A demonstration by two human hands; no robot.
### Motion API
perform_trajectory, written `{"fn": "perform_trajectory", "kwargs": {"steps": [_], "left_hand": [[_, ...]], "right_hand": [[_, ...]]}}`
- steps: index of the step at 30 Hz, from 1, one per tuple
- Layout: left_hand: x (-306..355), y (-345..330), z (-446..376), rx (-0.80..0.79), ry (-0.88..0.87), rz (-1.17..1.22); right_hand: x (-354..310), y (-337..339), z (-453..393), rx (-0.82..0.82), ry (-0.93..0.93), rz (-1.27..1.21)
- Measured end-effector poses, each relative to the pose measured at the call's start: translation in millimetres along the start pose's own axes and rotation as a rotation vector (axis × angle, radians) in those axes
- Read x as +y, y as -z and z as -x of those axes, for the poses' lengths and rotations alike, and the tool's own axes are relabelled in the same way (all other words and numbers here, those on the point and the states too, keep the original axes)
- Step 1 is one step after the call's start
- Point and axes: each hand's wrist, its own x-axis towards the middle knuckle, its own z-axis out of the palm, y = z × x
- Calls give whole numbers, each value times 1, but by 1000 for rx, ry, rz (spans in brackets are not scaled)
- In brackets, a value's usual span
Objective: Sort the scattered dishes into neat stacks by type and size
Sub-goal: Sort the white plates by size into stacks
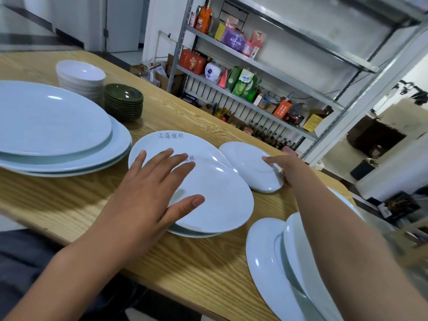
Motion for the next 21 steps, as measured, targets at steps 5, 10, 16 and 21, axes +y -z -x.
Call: {"fn": "perform_trajectory", "kwargs": {"steps": [5, 10, 16, 21], "left_hand": [[0, 1, -1, 10, 8, 13], [1, 0, 2, 23, 18, 39], [-2, -2, 8, 30, 23, 47], [-9, 3, 13, 70, 32, 59]], "right_hand": [[25, 10, -14, 69, 38, -298], [28, 8, 11, 187, 195, -561], [2, 25, 43, 113, 349, -622], [-33, 11, 115, 297, 682, -352]]}}
